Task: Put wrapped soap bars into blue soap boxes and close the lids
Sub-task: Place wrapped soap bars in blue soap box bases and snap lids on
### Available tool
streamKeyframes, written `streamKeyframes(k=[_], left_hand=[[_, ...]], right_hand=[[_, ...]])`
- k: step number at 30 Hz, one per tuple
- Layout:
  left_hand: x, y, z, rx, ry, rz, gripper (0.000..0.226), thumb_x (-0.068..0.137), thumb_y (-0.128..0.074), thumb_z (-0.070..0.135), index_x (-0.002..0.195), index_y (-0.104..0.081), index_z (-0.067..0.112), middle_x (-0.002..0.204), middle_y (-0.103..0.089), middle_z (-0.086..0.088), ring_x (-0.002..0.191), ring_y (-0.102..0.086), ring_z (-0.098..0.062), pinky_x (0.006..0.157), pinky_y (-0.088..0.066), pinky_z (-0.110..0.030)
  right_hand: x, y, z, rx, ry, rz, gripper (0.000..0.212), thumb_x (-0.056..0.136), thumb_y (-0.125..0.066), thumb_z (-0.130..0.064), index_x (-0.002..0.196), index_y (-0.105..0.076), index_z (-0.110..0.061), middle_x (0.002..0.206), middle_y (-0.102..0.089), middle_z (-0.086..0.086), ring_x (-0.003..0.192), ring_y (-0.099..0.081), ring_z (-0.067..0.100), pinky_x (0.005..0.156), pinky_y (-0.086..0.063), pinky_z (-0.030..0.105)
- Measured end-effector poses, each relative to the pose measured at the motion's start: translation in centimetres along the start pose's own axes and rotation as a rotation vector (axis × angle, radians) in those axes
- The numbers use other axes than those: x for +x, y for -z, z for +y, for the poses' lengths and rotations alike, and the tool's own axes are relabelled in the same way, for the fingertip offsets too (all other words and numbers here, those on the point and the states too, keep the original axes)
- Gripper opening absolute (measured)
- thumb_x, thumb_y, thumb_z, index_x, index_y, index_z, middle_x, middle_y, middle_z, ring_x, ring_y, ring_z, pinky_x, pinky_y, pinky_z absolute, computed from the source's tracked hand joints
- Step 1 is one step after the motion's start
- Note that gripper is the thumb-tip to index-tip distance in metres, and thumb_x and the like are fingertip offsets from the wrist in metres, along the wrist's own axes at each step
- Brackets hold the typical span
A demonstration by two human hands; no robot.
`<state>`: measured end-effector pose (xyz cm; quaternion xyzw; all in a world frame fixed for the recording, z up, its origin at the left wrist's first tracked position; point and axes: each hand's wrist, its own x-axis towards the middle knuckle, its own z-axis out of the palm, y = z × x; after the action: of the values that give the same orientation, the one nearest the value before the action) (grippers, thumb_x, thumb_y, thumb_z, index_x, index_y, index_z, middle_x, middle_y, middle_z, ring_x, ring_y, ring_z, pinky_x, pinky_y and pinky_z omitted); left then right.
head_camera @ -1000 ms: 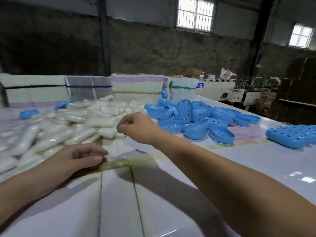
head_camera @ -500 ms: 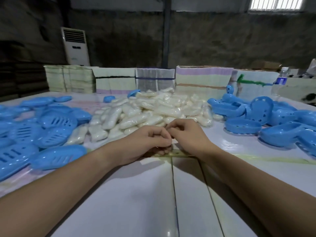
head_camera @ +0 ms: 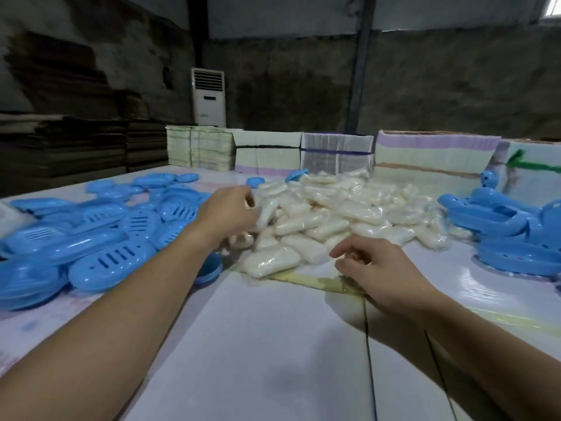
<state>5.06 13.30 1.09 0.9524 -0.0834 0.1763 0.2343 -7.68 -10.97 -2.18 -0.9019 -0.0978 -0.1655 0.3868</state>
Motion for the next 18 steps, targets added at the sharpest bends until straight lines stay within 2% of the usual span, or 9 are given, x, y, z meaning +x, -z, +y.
streamKeyframes(k=[3,6,8,10,12,15,18], left_hand=[[1.0,-0.1,-2.9,0.318,0.184,-0.157,0.024,0.088,-0.055,0.024,0.112,-0.058,0.027,0.127,-0.054,-0.006,0.121,-0.045,-0.032,0.094,-0.045,-0.045],[1.6,-0.5,-4.8,0.344,0.255,-0.2,0.03,0.092,-0.052,0.021,0.122,-0.058,0.022,0.137,-0.047,-0.01,0.13,-0.039,-0.037,0.104,-0.042,-0.051],[1.9,-0.5,-5.3,0.265,0.252,-0.203,0.031,0.093,-0.05,0.018,0.123,-0.06,0.017,0.135,-0.053,-0.012,0.124,-0.047,-0.036,0.099,-0.047,-0.046],[2.1,-0.4,-5.3,0.164,0.227,-0.136,0.029,0.094,-0.048,0.012,0.12,-0.06,0.014,0.129,-0.056,-0.012,0.109,-0.054,-0.03,0.086,-0.049,-0.039],[2.2,-0.6,-5.0,0.055,0.18,-0.064,0.025,0.094,-0.046,0.007,0.112,-0.061,0.017,0.124,-0.058,-0.01,0.098,-0.053,-0.024,0.079,-0.046,-0.035],[2.2,-1.1,-4.6,-0.096,0.101,-0.063,0.032,0.091,-0.043,0.0,0.096,-0.061,0.026,0.114,-0.059,-0.006,0.089,-0.056,-0.017,0.068,-0.047,-0.03],[2.2,-1.4,-4.7,-0.045,0.079,-0.054,0.03,0.089,-0.05,0.001,0.099,-0.06,0.028,0.115,-0.059,-0.004,0.091,-0.055,-0.017,0.071,-0.047,-0.03]], right_hand=[[0.0,0.0,0.2,0.008,-0.003,-0.001,0.016,0.086,-0.063,-0.016,0.086,-0.069,-0.03,0.061,-0.059,-0.01,0.057,-0.054,0.003,0.055,-0.038,0.014],[0.0,0.0,0.4,0.01,0.003,-0.002,0.015,0.085,-0.064,-0.016,0.084,-0.07,-0.03,0.063,-0.06,-0.003,0.063,-0.058,0.012,0.056,-0.039,0.016],[0.1,0.0,0.6,0.001,0.008,-0.004,0.016,0.085,-0.064,-0.016,0.084,-0.07,-0.03,0.068,-0.063,0.002,0.066,-0.06,0.015,0.057,-0.039,0.017],[0.1,0.0,0.7,0.006,0.011,-0.011,0.016,0.085,-0.064,-0.015,0.083,-0.07,-0.03,0.065,-0.061,0.0,0.065,-0.059,0.014,0.058,-0.04,0.018],[0.2,-0.2,0.6,0.01,0.018,-0.022,0.017,0.084,-0.065,-0.014,0.083,-0.07,-0.029,0.06,-0.058,-0.007,0.059,-0.055,0.008,0.057,-0.039,0.016],[0.2,-0.4,0.5,0.024,0.024,-0.031,0.016,0.084,-0.065,-0.013,0.083,-0.07,-0.028,0.059,-0.057,-0.01,0.055,-0.049,0.003,0.056,-0.038,0.014],[0.1,-0.2,0.6,0.034,0.024,-0.026,0.016,0.085,-0.065,-0.013,0.083,-0.07,-0.028,0.06,-0.057,-0.007,0.057,-0.05,0.005,0.057,-0.039,0.015]])
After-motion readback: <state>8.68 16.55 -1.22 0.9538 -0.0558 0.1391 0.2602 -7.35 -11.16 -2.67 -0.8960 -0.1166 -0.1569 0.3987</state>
